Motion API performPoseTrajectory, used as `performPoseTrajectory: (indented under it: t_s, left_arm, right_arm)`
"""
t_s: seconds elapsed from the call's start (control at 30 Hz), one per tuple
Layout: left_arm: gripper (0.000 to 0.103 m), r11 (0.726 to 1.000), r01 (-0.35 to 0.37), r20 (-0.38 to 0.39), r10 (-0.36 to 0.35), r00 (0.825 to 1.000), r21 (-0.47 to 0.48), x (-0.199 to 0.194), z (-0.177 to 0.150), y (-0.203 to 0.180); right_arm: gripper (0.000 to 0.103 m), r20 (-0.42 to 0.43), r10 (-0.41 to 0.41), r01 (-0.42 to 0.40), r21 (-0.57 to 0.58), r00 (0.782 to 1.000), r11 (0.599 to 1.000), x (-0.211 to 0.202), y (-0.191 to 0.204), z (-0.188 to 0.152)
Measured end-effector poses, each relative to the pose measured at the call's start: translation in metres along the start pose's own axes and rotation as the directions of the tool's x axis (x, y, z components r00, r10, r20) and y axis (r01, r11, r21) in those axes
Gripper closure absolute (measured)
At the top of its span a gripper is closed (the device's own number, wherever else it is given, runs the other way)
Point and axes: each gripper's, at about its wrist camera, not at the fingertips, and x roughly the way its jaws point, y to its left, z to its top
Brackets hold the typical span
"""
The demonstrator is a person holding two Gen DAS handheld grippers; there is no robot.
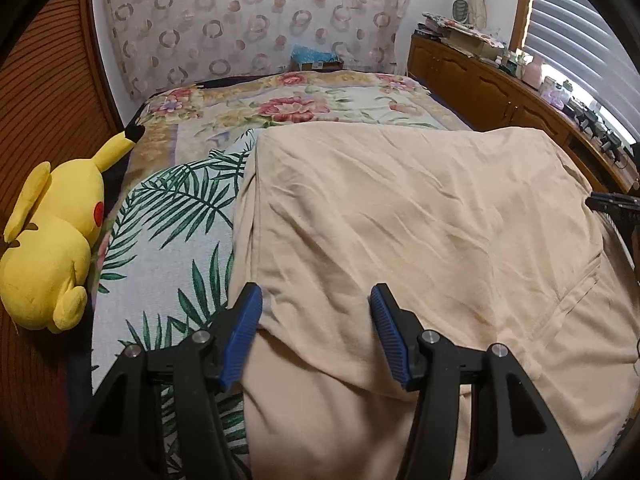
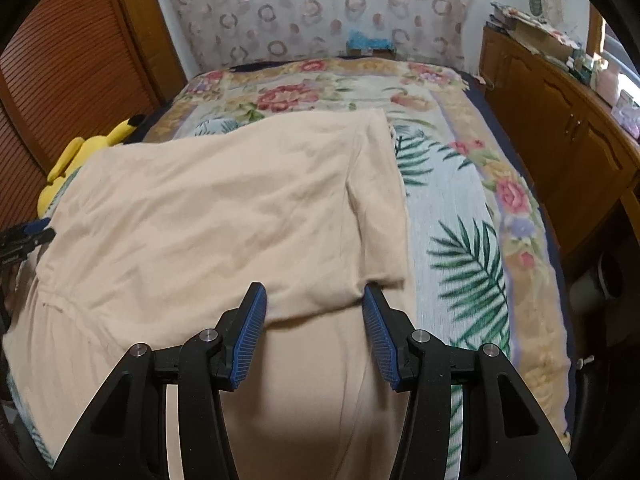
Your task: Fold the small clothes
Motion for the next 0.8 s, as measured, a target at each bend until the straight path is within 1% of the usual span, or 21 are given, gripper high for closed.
performPoseTrajectory:
  t_s: [0.13, 0.27, 0.33, 0.4, 0.5, 0.57, 0.67, 0.8]
  left_arm:
    - [0.048, 1.000, -0.006, 0.000, 0.006, 1.000, -0.011, 0.000, -0.001, 0.003]
    - [0.048, 0.999, 0.011, -0.020, -0.012, 1.000, -0.052, -0.005, -0.005, 0.010]
    - [0.047, 0.997, 0.020, -0.037, -0.022, 0.999, -0.079, -0.008, -0.010, 0.013]
    - [0.048, 0.995, 0.030, -0.033, -0.034, 0.999, -0.094, -0.013, -0.015, 0.015]
    - [0.048, 0.995, 0.046, -0.030, -0.049, 0.998, -0.083, -0.016, -0.019, 0.011]
    - [0.048, 0.995, 0.050, -0.027, -0.053, 0.998, -0.083, -0.016, -0.018, 0.007]
    - [0.055, 0.992, 0.091, -0.023, -0.093, 0.995, -0.086, -0.014, -0.014, 0.006]
    - [0.056, 0.992, 0.085, -0.037, -0.089, 0.995, -0.093, -0.007, -0.005, 0.007]
  right_arm:
    - [0.051, 0.032, -0.027, 0.027, -0.006, 0.999, 1.000, 0.004, 0.003, 0.002]
    - [0.050, 0.066, -0.078, 0.081, -0.042, 0.995, 0.996, 0.006, 0.011, -0.004]
    - [0.049, 0.067, -0.077, 0.079, -0.039, 0.995, 0.996, 0.005, 0.010, -0.004]
    - [0.049, 0.068, -0.069, 0.072, -0.034, 0.995, 0.997, 0.005, 0.007, -0.004]
    - [0.049, 0.067, -0.072, 0.074, -0.037, 0.995, 0.997, 0.005, 0.006, -0.005]
    - [0.048, 0.067, -0.070, 0.073, -0.037, 0.995, 0.997, 0.005, 0.004, -0.005]
    - [0.048, 0.067, -0.070, 0.072, -0.036, 0.995, 0.997, 0.006, 0.005, -0.005]
    - [0.048, 0.067, -0.070, 0.073, -0.036, 0.995, 0.997, 0.006, 0.005, -0.005]
